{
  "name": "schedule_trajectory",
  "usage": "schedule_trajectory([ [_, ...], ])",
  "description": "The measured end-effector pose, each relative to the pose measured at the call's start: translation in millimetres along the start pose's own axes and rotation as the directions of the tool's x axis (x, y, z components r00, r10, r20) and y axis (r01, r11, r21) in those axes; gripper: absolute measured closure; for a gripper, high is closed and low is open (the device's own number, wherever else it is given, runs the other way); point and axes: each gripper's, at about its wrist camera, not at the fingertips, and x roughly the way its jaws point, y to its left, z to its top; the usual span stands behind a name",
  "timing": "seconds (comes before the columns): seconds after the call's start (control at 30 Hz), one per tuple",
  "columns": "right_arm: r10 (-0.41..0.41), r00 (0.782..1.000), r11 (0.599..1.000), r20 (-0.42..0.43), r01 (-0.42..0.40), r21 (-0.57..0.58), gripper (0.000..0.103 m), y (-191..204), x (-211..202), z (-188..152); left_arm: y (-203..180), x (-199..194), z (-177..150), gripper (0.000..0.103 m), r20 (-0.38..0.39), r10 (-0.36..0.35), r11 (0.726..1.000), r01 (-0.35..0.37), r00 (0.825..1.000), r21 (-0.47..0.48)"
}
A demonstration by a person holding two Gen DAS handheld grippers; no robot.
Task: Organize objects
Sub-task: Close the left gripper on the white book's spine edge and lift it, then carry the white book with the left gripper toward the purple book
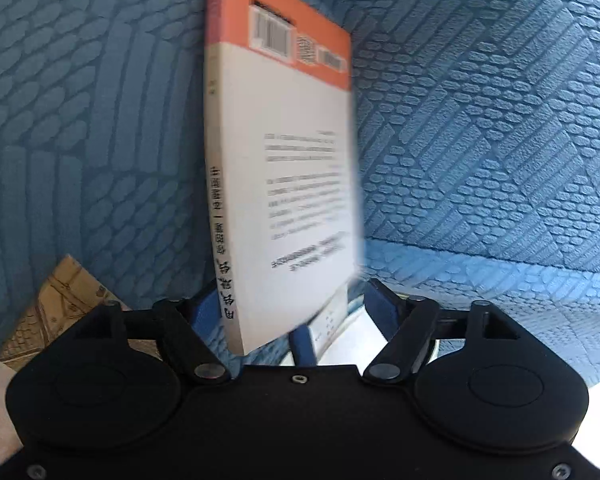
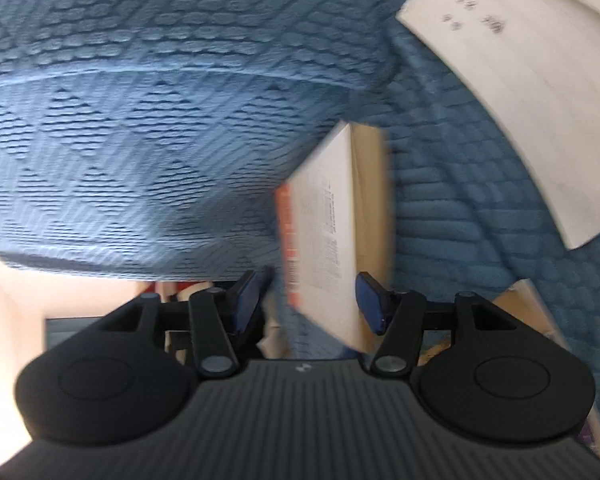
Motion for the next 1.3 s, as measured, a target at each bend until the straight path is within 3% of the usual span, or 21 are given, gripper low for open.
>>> schedule_trajectory([
  [0.03,-0.001,1.000,1.000,0.000,0.001,-0.008,0.046,1.1,-0.1,0.8,1.2,0.2,0.4,0.049,0.000,0.002,1.000,-0.002,1.000,-0.007],
  [0.13,0.003,1.000,1.000,0.021,-0.003,-0.010,0.046,1.4,-2.5,3.1,3.6,1.9,0.6,0.062,-0.013,0.005,1.000,-0.006,1.000,-0.025],
  [0.2,0.005,0.999,1.000,0.036,-0.005,-0.010,0.047,1.1,-5.3,5.8,1.5,3.4,-0.8,0.078,-0.022,0.019,1.000,-0.019,1.000,-0.001],
  [0.33,-0.005,0.998,0.999,0.055,0.008,-0.043,0.046,5.4,-10.4,9.5,-6.6,2.3,-4.3,0.087,-0.023,0.018,0.999,-0.017,1.000,0.042],
  [0.63,-0.009,1.000,0.998,0.007,0.010,-0.058,0.045,8.8,-4.2,14.8,-28.6,-18.3,-8.4,0.089,0.019,-0.001,0.989,-0.002,1.000,0.148],
  [0.77,-0.047,0.999,0.997,-0.025,0.045,-0.069,0.045,6.3,7.6,16.7,-24.6,-27.3,-3.7,0.089,0.017,-0.004,0.988,0.001,1.000,0.152],
  [1.13,-0.056,0.997,0.997,-0.052,0.054,-0.046,0.045,5.8,47.7,25.8,2.5,-66.8,16.7,0.089,0.026,-0.026,0.994,0.023,0.999,0.104],
  [1.17,-0.070,0.996,0.996,-0.051,0.066,-0.064,0.047,6.9,51.9,25.5,3.3,-66.0,17.5,0.089,0.024,-0.022,0.994,0.020,0.999,0.105],
  [1.2,-0.085,0.995,0.993,-0.045,0.081,-0.086,0.055,7.9,55.2,25.5,5.3,-65.8,18.1,0.089,0.020,-0.020,0.995,0.017,1.000,0.102],
  [1.23,-0.105,0.994,0.989,-0.037,0.100,-0.104,0.071,8.3,55.9,24.5,7.4,-65.4,18.6,0.089,0.017,-0.019,0.995,0.018,1.000,0.095],
  [1.3,-0.123,0.992,0.983,-0.029,0.117,-0.139,0.076,9.1,54.9,22.3,8.4,-61.0,18.8,0.086,0.024,-0.009,0.996,0.007,1.000,0.088],
])
